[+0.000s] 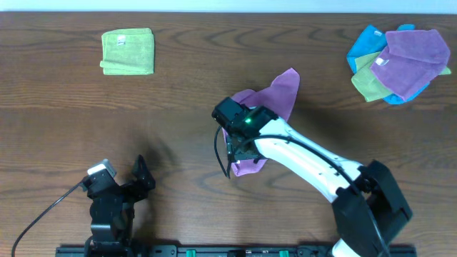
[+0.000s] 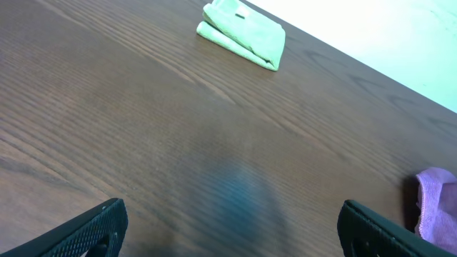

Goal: Fold the cloth
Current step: 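Reach the left gripper to the purple cloth and grasp its corner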

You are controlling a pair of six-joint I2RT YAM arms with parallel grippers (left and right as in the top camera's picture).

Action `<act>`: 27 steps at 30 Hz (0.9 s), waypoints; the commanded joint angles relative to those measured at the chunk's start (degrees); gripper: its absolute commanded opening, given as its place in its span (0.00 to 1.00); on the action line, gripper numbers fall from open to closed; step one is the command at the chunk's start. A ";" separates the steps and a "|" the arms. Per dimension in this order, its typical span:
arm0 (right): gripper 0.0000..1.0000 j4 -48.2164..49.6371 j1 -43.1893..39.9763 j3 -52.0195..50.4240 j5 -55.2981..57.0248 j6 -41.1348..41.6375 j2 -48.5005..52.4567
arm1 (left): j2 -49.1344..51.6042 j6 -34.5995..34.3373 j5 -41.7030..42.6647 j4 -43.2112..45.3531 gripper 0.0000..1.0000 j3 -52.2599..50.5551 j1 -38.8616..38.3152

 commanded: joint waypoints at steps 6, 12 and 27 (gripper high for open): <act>0.99 8.07 -8.20 0.11 -2.14 -8.63 -5.46 | -0.35 -0.42 -0.83 -0.35 0.95 -1.01 0.31; 0.99 16.37 -21.62 -0.68 -24.98 -25.53 -3.78 | -0.35 -0.42 -0.83 -0.35 0.95 -1.01 0.31; 0.95 2.84 -35.54 -3.82 -40.44 -31.78 -3.85 | -0.35 -0.42 -0.83 -0.35 0.95 -1.01 0.31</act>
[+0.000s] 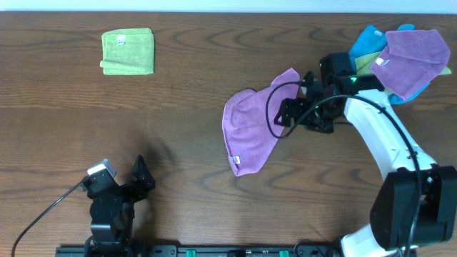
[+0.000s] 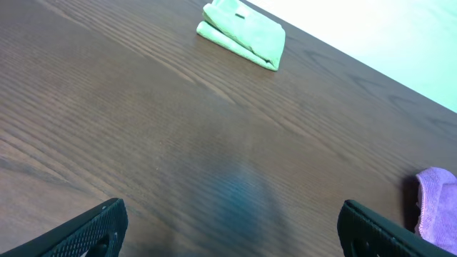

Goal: Fold the cloth
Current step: 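Reach the left gripper to the purple cloth and grasp its corner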

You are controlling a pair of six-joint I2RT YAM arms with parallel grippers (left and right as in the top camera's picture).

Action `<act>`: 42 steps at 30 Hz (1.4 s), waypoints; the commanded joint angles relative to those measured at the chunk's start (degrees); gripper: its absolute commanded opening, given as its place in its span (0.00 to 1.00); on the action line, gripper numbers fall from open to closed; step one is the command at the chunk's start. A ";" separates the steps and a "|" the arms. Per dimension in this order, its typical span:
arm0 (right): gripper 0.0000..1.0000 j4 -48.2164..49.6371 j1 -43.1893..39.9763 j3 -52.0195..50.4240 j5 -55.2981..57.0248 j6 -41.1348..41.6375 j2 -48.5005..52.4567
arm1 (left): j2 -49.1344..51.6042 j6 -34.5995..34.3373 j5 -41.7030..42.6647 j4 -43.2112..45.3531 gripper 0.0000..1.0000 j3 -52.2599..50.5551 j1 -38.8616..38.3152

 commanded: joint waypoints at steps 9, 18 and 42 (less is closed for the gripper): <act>0.98 12.39 -3.26 -15.21 -23.67 -2.03 -0.02 | -0.35 -0.48 -0.44 -0.28 0.95 -1.01 0.28; 0.98 12.55 -3.23 -15.54 -17.99 -2.99 -3.39 | 0.70 -7.15 20.02 -3.48 0.95 2.62 0.28; 0.99 17.59 0.68 -17.16 -12.24 1.20 -3.43 | 78.20 9.09 35.54 -16.04 0.95 50.25 -12.63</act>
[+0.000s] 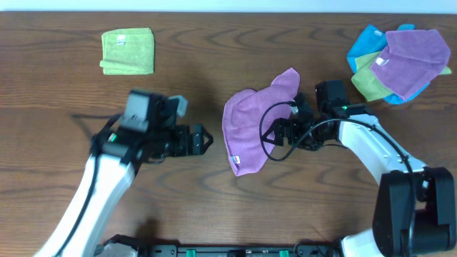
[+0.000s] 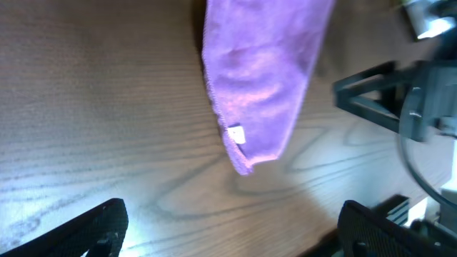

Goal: Fold the cloth
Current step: 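Reach the left gripper to the purple cloth and grasp its corner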

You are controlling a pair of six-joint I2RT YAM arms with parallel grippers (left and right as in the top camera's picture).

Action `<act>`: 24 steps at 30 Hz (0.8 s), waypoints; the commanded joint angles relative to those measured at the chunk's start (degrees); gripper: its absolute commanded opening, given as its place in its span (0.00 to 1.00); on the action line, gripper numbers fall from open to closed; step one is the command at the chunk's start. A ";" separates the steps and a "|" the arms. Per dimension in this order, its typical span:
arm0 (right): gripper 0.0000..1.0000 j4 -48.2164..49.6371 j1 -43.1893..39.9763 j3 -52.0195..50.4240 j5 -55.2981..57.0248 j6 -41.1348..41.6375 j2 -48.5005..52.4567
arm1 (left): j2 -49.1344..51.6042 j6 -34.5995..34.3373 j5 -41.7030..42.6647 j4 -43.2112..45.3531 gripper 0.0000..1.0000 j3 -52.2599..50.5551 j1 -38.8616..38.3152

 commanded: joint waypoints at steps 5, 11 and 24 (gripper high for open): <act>0.99 -0.02 0.46 -0.09 -0.28 3.06 -0.81 | 11.96 1.99 -2.75 4.20 0.95 1.46 -0.28; 0.99 0.24 0.48 -0.04 -0.24 2.99 -1.95 | 18.75 -2.05 1.07 11.76 0.95 1.53 -0.46; 0.99 3.32 1.84 -0.04 0.26 2.99 -2.01 | 33.57 -0.59 -4.39 16.98 0.96 14.64 -3.91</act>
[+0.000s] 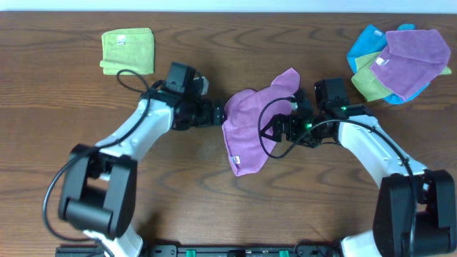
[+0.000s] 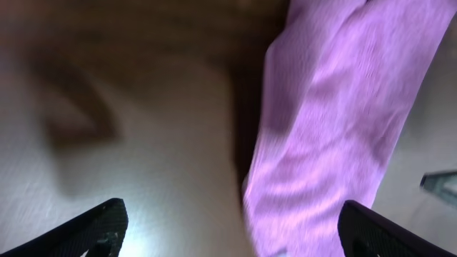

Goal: Fold the cloth
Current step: 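Reach the left gripper to the purple cloth and grasp its corner, then lift the purple cloth with the left gripper and shake it out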

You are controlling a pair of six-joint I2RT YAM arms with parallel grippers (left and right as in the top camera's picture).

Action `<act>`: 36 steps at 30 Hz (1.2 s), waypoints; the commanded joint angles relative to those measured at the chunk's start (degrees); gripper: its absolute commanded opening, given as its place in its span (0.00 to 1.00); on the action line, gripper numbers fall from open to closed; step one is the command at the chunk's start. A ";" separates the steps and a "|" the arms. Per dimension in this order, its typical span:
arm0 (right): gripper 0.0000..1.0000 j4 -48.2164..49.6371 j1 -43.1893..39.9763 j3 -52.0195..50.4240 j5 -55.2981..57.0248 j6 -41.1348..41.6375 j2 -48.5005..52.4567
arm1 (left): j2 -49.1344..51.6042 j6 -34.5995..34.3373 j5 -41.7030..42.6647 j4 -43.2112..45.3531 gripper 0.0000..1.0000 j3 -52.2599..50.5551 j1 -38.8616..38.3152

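The purple cloth (image 1: 250, 128) lies crumpled in the middle of the table, with one corner pointing to the back right. My left gripper (image 1: 218, 114) is open at the cloth's upper left edge. In the left wrist view the left gripper (image 2: 235, 239) has its fingertips (image 2: 93, 228) wide apart, and the purple cloth (image 2: 335, 135) fills the right half just ahead. My right gripper (image 1: 273, 130) sits at the cloth's right edge and looks open, with nothing seen between its fingers.
A folded green cloth (image 1: 127, 51) lies at the back left. A heap of purple, blue and green cloths (image 1: 400, 57) sits at the back right corner. The table (image 1: 143, 185) is dark wood.
My left gripper was out on the table, left of the cloth's middle. It is now further back, at the cloth's upper left edge. The right gripper and the cloth have barely changed.
First my right arm reached across the cloth while the left arm stayed parked at the front left. Then the right arm was back on the cloth's right side and the cloth lay more spread out. Later the left arm was beside the cloth, and now at its edge.
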 commanded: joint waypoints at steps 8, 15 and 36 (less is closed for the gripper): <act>0.99 -0.02 1.53 -0.04 1.90 0.90 -1.16 | 11.91 0.74 -0.02 1.07 0.95 12.85 -4.24; 0.99 -0.09 1.42 -0.04 4.22 2.60 -1.25 | 13.33 -1.86 -0.50 3.50 0.57 14.01 -4.50; 0.99 -0.04 1.09 -0.04 7.06 2.58 -1.31 | 12.15 -4.31 -4.46 -1.01 0.06 20.28 -3.23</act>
